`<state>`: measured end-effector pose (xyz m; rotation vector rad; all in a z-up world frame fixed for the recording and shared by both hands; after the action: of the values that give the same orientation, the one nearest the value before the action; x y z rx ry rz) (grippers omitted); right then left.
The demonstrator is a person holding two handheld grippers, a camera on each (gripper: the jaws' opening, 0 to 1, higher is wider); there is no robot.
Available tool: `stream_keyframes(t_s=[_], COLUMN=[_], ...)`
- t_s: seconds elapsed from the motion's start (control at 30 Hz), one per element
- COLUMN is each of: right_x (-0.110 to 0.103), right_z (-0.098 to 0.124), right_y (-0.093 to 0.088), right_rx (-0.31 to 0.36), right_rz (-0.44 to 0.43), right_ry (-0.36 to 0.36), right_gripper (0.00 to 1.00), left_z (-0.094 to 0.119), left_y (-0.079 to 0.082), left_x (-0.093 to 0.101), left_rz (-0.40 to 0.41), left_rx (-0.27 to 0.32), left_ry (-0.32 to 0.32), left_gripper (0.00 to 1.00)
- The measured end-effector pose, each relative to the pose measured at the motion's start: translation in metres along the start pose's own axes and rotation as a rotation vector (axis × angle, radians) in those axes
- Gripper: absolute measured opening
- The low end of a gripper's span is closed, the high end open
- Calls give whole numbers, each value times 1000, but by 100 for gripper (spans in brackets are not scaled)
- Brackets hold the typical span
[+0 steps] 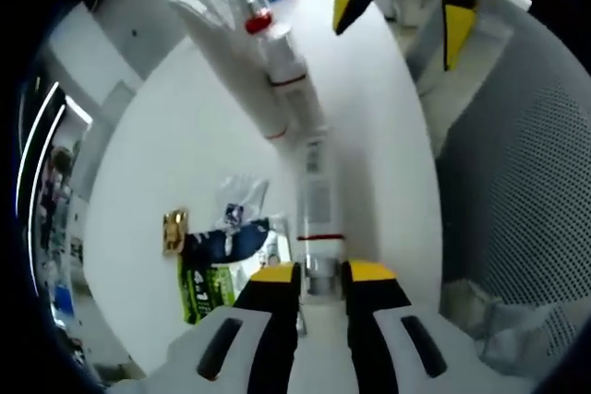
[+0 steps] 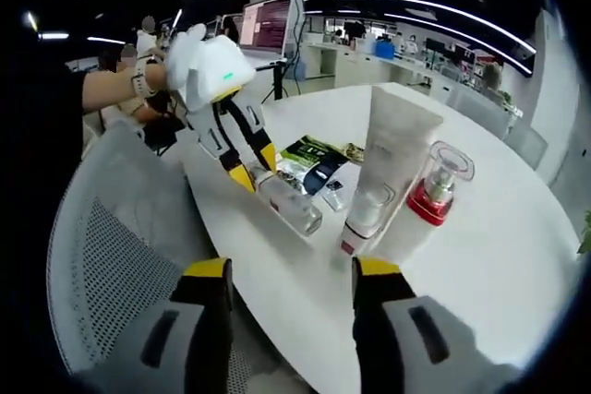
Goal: Arrange the skincare products in the storage area until every visible bottle or jar stands upright without overlapping.
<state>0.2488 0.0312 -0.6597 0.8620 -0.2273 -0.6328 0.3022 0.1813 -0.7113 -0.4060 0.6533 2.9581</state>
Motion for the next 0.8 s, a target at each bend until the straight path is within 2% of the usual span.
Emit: stream_keyframes(t_s=[0.27, 0.4, 0.6, 0.8], right_x=[-12, -14, -17, -20], right_z=[-14, -22, -39, -53], right_y=[12, 14, 16, 11], right_rx=[-4, -36, -107, -152], right_rz=[70, 143, 306, 370], right_ry=[46, 44, 34, 52], right_gripper=[44, 42, 39, 37], left_z=[6, 8, 10, 13], left_y=[14, 21, 34, 40], left_x=[10, 14, 17, 18], left_rz=[-71, -112, -178, -222], left_rx=[-9, -15, -21, -36], left_ry=[-24, -37, -37, -35], left_gripper=[14, 14, 14, 14])
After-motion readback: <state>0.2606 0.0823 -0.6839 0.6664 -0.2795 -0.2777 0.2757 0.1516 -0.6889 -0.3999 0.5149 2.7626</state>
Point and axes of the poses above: the point that each gripper's makers call its tool centre point, and the gripper's own axes: z roughly backward along the fingers, x roughly to its right, y roughly out of its top, the point moved 4 cm from there along z, roughly backward along the fingers, and after that the axes turned 8 degrees about -z, right-handed, at the moved point
